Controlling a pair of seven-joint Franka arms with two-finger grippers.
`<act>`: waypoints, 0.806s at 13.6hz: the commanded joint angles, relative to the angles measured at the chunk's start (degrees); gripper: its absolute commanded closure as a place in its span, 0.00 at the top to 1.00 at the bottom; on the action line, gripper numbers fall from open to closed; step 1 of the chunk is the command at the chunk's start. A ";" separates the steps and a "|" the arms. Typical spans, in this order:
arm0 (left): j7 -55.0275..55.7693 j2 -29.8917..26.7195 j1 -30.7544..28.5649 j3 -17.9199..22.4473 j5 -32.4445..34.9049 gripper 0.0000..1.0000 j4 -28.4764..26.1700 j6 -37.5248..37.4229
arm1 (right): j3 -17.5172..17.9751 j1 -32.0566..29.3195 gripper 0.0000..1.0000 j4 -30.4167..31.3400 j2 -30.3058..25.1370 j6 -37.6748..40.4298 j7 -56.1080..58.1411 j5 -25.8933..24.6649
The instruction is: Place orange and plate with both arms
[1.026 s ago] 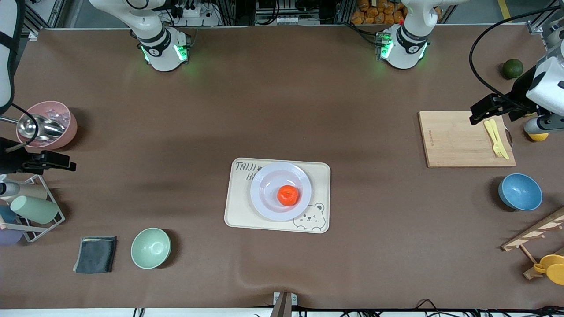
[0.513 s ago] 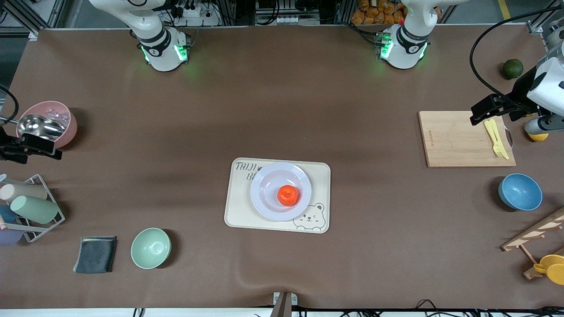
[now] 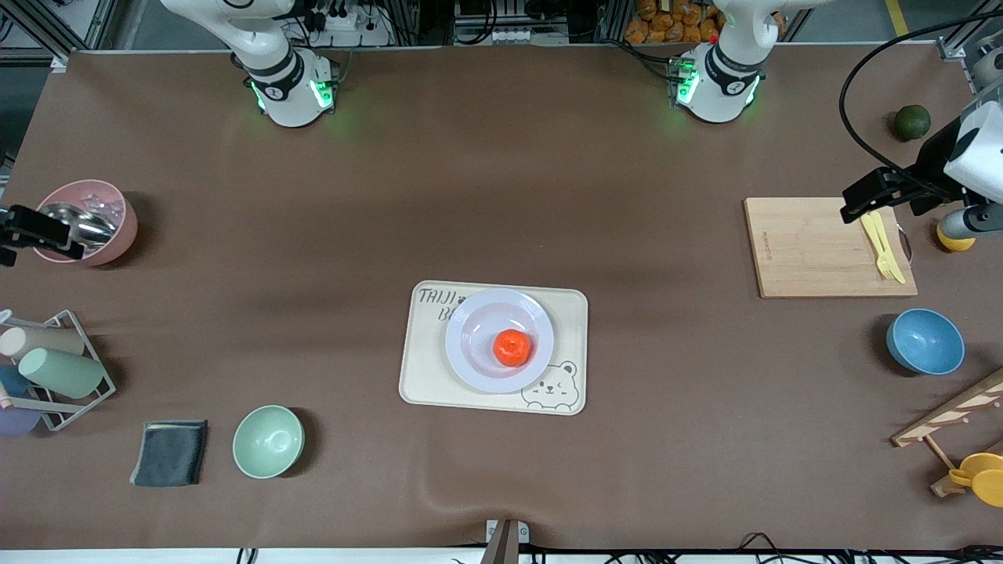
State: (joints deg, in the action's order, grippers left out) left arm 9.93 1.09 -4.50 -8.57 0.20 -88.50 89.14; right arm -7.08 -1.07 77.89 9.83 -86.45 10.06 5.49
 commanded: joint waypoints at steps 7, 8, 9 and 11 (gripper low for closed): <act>-4.22 -2.58 -0.77 -1.09 -0.38 1.00 -0.01 -1.42 | 7.52 -5.08 1.00 13.94 -8.16 -6.69 -3.82 -2.24; -4.39 -2.67 -0.78 -1.10 -0.47 1.00 -0.10 -1.60 | 7.52 -5.17 1.00 16.13 -9.38 -8.28 -3.64 -2.33; -4.91 -2.93 -0.78 -1.10 -0.47 1.00 -0.01 -2.04 | 7.69 -5.08 1.00 16.59 -9.91 -8.47 -3.99 -2.33; -5.18 -2.93 -0.78 -1.10 -0.38 1.00 0.25 -2.48 | 8.57 -5.60 1.00 16.16 -10.36 -7.86 -4.43 -2.42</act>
State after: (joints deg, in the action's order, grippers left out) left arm 6.01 -0.86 -4.72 -9.34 0.20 -88.29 87.90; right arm -0.76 -4.69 91.23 2.90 -93.68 6.98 4.33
